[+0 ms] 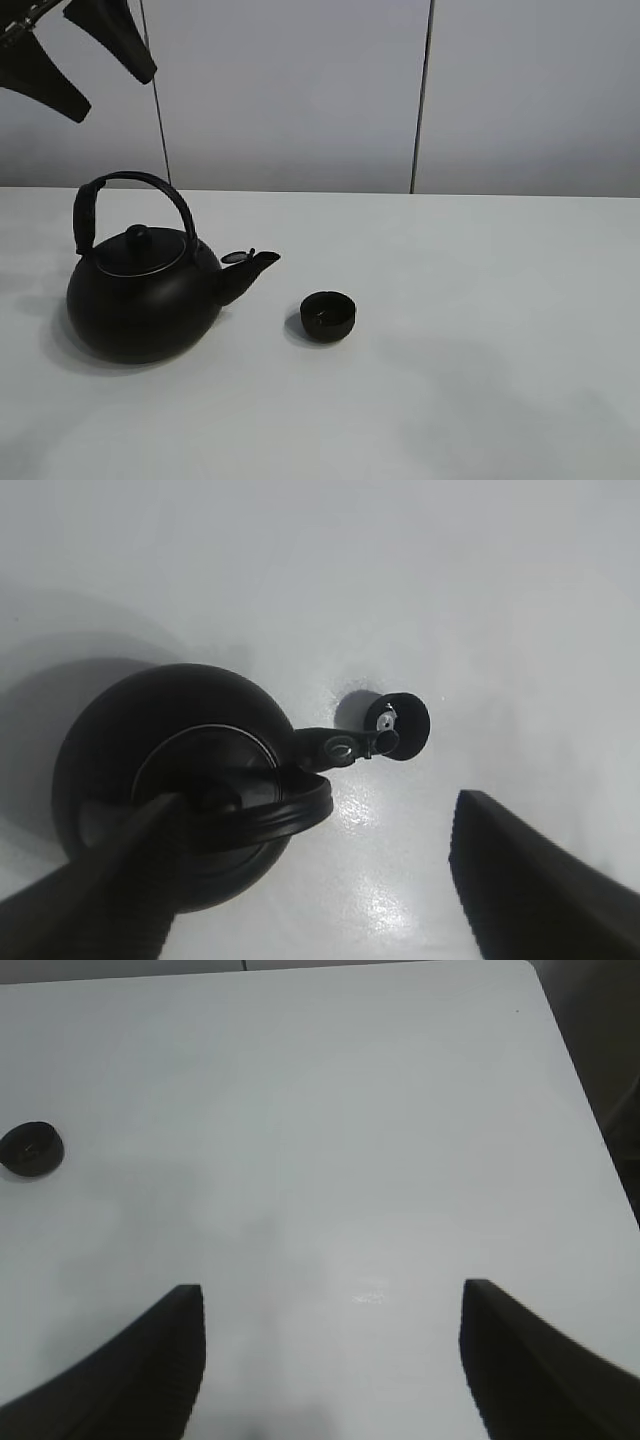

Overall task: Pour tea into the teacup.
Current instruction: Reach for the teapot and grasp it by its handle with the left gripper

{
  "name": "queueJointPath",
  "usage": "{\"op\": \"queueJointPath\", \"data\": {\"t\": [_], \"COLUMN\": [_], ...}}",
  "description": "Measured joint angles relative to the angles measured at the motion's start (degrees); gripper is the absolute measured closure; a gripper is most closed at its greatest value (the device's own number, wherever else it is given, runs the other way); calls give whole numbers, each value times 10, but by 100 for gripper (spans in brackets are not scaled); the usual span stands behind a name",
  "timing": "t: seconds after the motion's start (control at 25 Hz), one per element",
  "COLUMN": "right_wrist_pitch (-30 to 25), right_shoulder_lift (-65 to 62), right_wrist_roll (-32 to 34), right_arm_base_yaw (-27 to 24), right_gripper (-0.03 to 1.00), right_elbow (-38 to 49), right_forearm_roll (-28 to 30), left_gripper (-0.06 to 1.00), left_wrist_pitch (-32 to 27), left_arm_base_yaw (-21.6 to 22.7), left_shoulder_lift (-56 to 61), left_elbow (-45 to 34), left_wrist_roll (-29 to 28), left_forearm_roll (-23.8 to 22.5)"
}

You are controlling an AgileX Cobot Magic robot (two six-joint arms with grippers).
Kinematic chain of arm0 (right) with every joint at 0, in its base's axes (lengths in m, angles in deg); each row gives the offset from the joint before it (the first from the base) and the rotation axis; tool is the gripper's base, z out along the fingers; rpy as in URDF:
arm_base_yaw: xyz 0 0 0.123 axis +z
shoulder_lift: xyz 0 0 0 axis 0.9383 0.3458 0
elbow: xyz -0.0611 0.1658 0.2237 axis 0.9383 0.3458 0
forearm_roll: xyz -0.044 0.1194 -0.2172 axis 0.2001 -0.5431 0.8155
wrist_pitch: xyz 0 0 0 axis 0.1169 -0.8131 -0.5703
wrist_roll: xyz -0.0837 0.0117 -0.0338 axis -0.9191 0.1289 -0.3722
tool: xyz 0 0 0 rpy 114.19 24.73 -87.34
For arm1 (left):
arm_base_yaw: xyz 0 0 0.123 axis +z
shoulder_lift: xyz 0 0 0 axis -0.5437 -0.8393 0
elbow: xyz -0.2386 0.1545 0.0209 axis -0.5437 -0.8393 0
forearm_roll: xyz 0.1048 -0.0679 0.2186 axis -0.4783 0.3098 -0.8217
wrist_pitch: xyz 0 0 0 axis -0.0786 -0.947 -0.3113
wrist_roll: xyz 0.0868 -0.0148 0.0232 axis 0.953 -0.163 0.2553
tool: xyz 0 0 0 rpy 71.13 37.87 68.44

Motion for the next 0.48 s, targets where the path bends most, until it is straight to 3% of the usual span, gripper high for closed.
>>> {"op": "queueJointPath", "data": {"t": [0.2,0.48], "right_wrist_pitch": [0,0], "right_shoulder_lift": [0,0], "right_wrist_roll": [1,1], "right_arm_base_yaw": [0,0], "right_gripper": [47,47], "right_elbow": [0,0], "right_forearm_roll": [0,0], "left_gripper": [42,42], "left_wrist_pitch": [9,88], "left_arm_base_yaw": [0,1], "left_shoulder_lift": [0,117], "left_elbow": [5,19], "left_wrist_roll": [-8,149], "left_forearm_roll": [0,39]}}
